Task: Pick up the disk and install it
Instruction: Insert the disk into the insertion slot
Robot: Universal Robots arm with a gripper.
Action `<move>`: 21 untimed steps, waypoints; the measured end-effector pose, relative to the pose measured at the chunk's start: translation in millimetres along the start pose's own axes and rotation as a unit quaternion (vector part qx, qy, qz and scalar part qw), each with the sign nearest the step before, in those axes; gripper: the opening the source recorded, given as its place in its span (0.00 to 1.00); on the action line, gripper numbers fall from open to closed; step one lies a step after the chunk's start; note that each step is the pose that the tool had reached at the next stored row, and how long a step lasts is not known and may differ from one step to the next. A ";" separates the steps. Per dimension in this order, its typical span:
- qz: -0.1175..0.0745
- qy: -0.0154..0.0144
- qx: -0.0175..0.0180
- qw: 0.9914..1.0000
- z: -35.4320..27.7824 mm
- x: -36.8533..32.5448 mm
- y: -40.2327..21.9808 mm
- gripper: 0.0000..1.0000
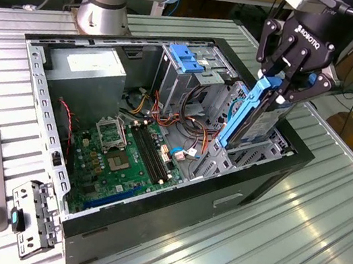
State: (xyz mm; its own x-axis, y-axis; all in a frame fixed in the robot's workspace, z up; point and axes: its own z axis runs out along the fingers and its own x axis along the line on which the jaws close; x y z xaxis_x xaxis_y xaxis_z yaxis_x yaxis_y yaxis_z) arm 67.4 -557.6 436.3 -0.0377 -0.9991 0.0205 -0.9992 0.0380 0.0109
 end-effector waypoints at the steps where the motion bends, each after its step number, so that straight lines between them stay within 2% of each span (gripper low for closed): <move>1: 0.000 0.000 0.000 1.000 0.4 0.0 0.0 0.37; 14: 0.000 0.000 0.000 1.000 3.3 0.0 0.0 0.37; 16: 0.000 0.000 0.000 1.000 5.2 0.0 0.0 0.37; 21: 0.000 0.000 0.000 1.000 16.3 -0.3 -0.2 0.37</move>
State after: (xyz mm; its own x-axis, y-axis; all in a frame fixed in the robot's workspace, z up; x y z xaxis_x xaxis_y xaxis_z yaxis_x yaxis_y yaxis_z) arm 67.3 -557.6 420.0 -0.0378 -0.9991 0.0206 -0.9992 0.0380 0.0109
